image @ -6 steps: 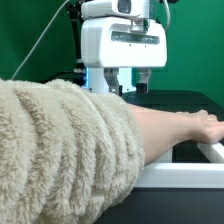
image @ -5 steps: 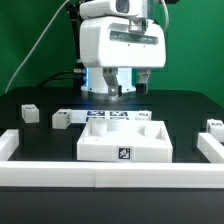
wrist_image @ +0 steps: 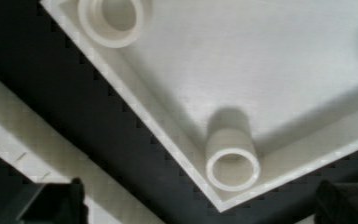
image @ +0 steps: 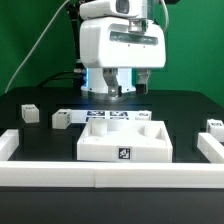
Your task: Assemble one leg
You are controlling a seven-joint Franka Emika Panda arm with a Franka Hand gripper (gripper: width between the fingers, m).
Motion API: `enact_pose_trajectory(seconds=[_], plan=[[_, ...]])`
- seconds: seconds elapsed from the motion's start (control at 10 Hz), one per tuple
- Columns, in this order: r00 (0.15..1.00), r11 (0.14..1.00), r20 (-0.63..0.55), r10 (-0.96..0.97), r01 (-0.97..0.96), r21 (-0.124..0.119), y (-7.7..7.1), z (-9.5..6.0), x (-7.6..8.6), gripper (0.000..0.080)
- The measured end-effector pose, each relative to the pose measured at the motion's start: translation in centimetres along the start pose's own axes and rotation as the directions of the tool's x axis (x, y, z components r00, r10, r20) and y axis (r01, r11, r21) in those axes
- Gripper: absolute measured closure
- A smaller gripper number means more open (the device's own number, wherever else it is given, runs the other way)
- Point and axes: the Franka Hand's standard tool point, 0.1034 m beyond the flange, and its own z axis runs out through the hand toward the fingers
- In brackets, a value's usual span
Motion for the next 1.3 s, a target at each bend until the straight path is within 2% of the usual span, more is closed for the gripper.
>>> enact_pose_trajectory(seconds=[0.2,0.5,0.7,1.2,1.3], plan=[[1.000,1.000,-0.002,-0.027,0.027,-0.004,0.0,0.1,-0.1,0.0150],[0.978,0.977,-0.028,-0.207,0.205,-0.066,-0.8,0.8,-1.6,0.0150],[0.939,0.937,-0.007,-0.344,0.343,-0.061,-2.1,1.7,-1.5,0.0150],[0.943,0.942,-0.007,-0.331,0.330,-0.063,-1.8,1.6,-1.7,0.0150],[0.911,0.909,-0.002,-0.413,0.411,-0.071,-2.0,1.9,-1.5,0.0150]])
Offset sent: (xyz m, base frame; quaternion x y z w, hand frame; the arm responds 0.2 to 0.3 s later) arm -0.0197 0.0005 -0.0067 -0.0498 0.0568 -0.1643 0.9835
